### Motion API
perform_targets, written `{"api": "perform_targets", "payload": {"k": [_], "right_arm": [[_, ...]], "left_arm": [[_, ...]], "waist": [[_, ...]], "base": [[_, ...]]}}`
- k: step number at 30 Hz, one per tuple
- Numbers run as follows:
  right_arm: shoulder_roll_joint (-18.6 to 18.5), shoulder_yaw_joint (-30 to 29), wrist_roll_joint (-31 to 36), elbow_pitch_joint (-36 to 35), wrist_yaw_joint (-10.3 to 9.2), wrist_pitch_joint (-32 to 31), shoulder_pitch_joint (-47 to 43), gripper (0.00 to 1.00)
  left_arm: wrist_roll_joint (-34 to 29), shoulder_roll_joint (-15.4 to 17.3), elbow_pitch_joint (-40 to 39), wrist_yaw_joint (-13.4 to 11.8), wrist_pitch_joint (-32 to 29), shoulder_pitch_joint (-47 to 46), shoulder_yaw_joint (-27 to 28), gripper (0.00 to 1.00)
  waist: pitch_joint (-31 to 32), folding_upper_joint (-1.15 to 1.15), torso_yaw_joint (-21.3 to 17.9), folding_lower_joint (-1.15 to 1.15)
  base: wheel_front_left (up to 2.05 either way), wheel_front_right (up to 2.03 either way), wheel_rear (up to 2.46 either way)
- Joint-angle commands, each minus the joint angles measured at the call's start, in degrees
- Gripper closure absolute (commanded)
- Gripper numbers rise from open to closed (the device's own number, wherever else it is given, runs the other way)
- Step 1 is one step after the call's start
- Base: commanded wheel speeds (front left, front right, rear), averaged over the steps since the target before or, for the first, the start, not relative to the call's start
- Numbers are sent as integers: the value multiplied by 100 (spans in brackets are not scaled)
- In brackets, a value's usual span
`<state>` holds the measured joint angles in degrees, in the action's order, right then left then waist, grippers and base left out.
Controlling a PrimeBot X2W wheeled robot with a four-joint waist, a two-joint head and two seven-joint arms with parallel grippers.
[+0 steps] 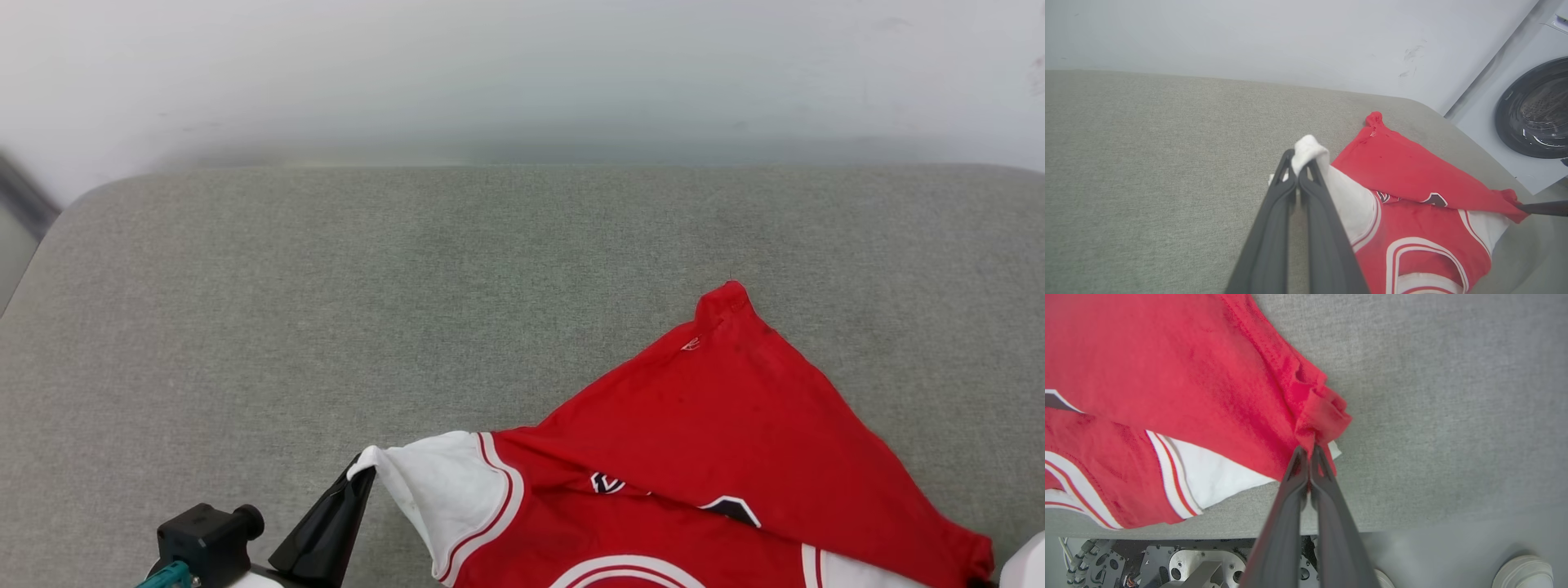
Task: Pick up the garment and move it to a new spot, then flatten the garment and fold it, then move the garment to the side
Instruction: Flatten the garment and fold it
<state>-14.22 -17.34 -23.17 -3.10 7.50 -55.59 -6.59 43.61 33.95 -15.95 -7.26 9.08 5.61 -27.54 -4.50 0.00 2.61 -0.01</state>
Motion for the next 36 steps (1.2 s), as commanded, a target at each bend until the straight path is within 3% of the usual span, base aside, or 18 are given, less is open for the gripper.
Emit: {"api": "perform_targets", "payload": {"k": [1, 6, 7, 8, 14, 24, 36], "right_arm": [[33, 25, -48, 17, -2, 57, -101, 100], [-105, 201, -118, 88, -2, 234, -246, 100], [-143, 241, -139, 83, -2, 291, -247, 53], [-158, 220, -160, 87, -2, 326, -233, 0], [-524, 483, -285, -324, -2, 368, 66, 0], [-744, 938, -591, -1036, -2, -308, 1371, 0], [-1170, 1598, -141, 14, -2, -942, 3140, 0]], "left_arm": [[-4, -13, 22, -21, 39, -22, -5, 100], [13, -124, 44, -30, 101, -121, -10, 100], [17, -129, 44, -28, 108, -135, -8, 100], [14, -133, 40, -18, 108, -147, -12, 100], [-71, -122, -11, 13, 91, -269, -58, 100], [-297, -99, -304, 29, 0, -590, -153, 100], [-403, -424, -277, 295, -95, -1073, -560, 100]], "waist": [[1, 0, -18, 1], [-7, 0, -46, 1], [-10, 0, -44, 1], [-23, 0, -35, 1], [-145, 0, 41, 1], [-597, 0, 528, 1], [-1514, 0, 1482, 1]], "base": [[0, 0, 0], [0, 0, 0], [0, 0, 0], [0, 0, 0], [0, 0, 0], [0, 0, 0], [0, 0, 0]]}}
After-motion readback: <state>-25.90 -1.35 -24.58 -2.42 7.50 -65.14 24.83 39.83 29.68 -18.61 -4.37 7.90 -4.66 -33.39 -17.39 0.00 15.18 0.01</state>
